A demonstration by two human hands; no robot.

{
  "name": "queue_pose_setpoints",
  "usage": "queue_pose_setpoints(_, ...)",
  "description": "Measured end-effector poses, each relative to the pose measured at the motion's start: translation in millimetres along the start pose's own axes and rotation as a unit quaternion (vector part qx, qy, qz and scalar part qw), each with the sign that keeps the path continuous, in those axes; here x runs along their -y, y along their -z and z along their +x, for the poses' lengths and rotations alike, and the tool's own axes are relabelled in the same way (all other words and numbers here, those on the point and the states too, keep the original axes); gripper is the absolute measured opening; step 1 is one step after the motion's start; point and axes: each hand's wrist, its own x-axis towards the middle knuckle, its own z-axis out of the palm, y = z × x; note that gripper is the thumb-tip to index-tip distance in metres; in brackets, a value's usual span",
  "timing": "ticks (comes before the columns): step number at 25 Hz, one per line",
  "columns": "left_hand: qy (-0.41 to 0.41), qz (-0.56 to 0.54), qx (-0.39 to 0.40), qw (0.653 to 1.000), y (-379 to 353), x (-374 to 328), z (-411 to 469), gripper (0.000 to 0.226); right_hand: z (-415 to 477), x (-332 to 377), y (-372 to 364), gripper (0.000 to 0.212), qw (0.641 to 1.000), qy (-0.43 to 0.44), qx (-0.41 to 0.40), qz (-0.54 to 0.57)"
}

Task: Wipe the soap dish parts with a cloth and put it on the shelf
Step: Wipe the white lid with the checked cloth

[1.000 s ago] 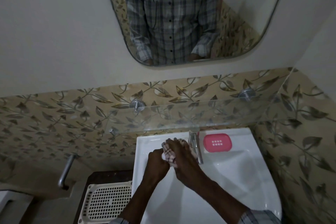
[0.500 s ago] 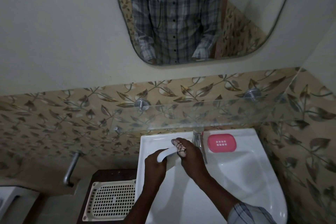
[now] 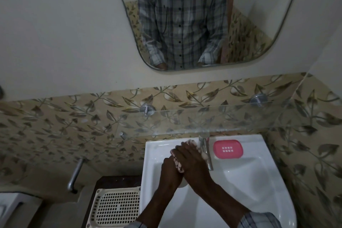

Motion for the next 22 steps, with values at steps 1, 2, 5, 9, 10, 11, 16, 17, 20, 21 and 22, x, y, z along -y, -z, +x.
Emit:
queue_pose_setpoints(1,-0.017,0.009,-0.011,1.000,0,3,-1,0.022,-2,-3,-3,0.024,1.000,0.013,0.000,-0.010)
queue_pose_setpoints(2,-0.023,0.012,-0.033,0.999,0,5,-4,0.021,-2,-4,-4,0.026,0.999,-0.042,0.002,0.031)
queue_pose_setpoints(5,0.000,-0.088,-0.162,0.983,1,-3,-15,0.023,-3,-7,-7,0.028,0.906,-0.358,0.048,0.221)
queue_pose_setpoints(9,0.062,-0.190,-0.214,0.956,7,-15,-12,0.033,-11,1,-10,0.019,0.859,-0.437,0.080,0.252)
queue_pose_setpoints(10,0.064,-0.212,-0.210,0.952,11,-18,-12,0.024,-10,-1,-8,0.023,0.868,-0.423,0.078,0.250)
queue_pose_setpoints(11,0.058,-0.224,-0.199,0.952,16,-18,-12,0.024,-8,-4,-7,0.019,0.887,-0.396,0.081,0.221)
queue_pose_setpoints(16,-0.020,-0.155,-0.184,0.971,29,-15,7,0.024,4,-14,-7,0.028,0.928,-0.337,0.091,0.129)
queue_pose_setpoints(17,0.006,-0.183,-0.210,0.960,25,-13,13,0.026,7,-12,-10,0.025,0.901,-0.396,0.080,0.157)
queue_pose_setpoints(20,0.117,-0.302,-0.270,0.907,10,-11,7,0.024,6,-3,-27,0.011,0.794,-0.560,0.049,0.231)
queue_pose_setpoints(21,0.141,-0.349,-0.262,0.889,4,-9,4,0.023,3,-1,-31,0.005,0.761,-0.587,0.037,0.274)
queue_pose_setpoints(22,0.164,-0.411,-0.239,0.864,1,-10,1,0.023,4,1,-31,0.006,0.733,-0.604,0.025,0.311)
